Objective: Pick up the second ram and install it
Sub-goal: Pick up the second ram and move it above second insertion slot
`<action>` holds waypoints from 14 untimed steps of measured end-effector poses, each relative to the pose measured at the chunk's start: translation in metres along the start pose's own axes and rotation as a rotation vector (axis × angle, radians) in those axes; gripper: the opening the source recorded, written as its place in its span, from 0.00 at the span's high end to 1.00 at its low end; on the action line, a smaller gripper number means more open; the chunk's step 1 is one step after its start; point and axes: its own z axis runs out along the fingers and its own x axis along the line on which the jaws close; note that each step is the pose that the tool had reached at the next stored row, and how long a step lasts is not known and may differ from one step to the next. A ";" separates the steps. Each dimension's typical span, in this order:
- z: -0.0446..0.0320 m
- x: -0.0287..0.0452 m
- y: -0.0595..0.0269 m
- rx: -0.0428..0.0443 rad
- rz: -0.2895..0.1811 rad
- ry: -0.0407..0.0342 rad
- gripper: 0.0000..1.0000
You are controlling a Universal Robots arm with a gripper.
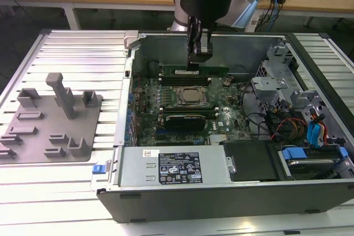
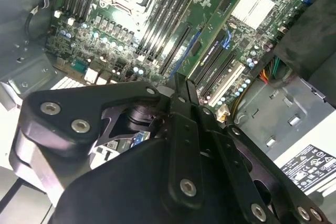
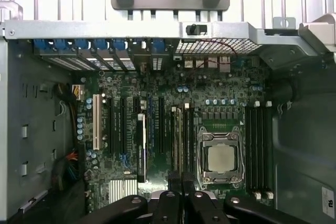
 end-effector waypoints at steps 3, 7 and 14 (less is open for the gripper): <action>0.0056 0.0002 -0.0002 0.0001 0.000 -0.0012 0.90; 0.0155 0.0007 -0.0006 0.0001 0.000 -0.0017 0.90; 0.0305 0.0009 -0.0068 0.0001 0.000 -0.0017 0.90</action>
